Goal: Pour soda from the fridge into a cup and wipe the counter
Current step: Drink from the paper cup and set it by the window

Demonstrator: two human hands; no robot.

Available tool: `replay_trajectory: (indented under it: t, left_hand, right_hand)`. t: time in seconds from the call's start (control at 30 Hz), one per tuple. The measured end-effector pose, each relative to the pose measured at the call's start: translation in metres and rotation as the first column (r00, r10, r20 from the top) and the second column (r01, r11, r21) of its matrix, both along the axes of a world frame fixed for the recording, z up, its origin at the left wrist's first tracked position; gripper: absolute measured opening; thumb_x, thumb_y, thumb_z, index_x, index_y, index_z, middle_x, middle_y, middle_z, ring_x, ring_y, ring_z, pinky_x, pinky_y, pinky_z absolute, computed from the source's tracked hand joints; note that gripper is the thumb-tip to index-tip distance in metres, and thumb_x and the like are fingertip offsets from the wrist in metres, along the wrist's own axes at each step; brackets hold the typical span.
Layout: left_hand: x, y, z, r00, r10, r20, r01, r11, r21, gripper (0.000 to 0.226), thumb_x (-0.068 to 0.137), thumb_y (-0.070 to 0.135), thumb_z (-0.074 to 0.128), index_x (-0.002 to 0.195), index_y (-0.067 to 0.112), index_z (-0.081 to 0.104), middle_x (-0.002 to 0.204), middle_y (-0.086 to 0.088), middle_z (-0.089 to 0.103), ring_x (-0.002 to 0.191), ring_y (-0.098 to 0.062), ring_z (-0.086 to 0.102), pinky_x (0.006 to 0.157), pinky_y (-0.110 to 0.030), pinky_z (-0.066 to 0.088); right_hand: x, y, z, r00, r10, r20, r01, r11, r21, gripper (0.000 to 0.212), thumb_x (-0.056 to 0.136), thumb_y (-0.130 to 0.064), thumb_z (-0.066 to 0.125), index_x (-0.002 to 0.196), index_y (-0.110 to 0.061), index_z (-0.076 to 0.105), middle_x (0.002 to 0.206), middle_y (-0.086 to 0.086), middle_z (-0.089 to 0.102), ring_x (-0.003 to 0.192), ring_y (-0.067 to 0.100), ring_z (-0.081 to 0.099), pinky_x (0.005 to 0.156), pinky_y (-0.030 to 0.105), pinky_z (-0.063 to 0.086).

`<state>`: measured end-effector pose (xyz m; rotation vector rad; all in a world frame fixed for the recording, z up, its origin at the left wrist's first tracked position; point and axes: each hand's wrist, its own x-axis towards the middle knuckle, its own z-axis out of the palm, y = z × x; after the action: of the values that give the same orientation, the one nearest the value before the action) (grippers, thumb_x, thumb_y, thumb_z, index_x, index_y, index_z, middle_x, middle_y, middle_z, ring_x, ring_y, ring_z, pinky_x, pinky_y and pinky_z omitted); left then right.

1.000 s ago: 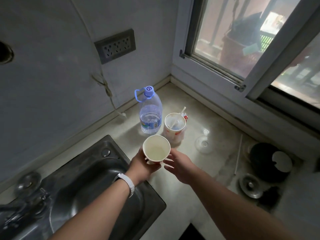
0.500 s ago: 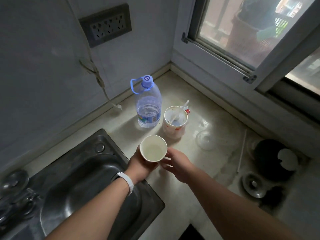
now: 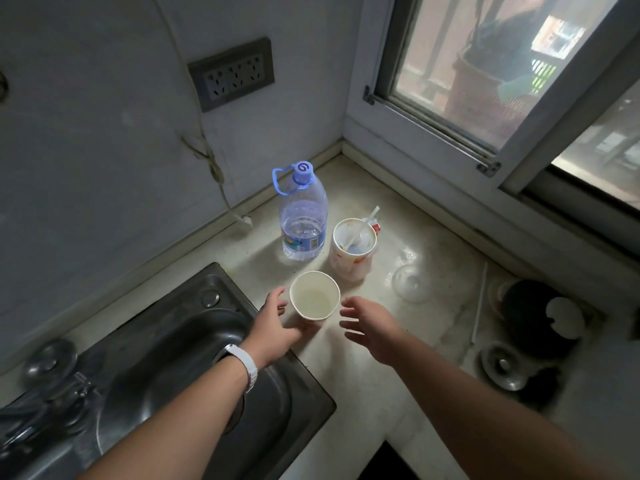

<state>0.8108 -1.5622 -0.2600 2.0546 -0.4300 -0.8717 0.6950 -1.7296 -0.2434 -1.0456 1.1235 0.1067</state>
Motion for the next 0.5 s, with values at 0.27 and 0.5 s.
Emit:
replay_trajectory:
  t: [0.27,0.5]
  left_hand:
    - [0.009,0.054,0.059,0.968,-0.12,0.22,0.105,0.991,0.081,0.057,0.085,0.027,0.07,0.136,0.016,0.047,0.133,-0.006,0.052,0.119,-0.014,0.049,0.098,-0.026,0.038]
    - [0.0,0.102,0.119,0.83,-0.261,0.494,0.197,0.964,0.179,0.067,0.072,0.058,0.046,0.128,0.023,0.055,0.127,0.004,0.056,0.118,-0.016,0.052,0.097,-0.03,0.041]
  right_hand:
    - [-0.01,0.002,0.063,0.987,0.159,0.014,-0.137,0.89,-0.435,0.016,0.093,-0.023,0.052,0.094,-0.013,0.065,0.097,0.009,0.065,0.082,0.018,0.06,0.076,0.033,0.049]
    - [-0.016,0.05,0.122,0.871,0.441,-0.216,-0.406,0.399,-0.822,0.024,0.091,-0.03,0.057,0.111,-0.019,0.066,0.106,-0.003,0.065,0.092,0.015,0.061,0.074,0.027,0.044]
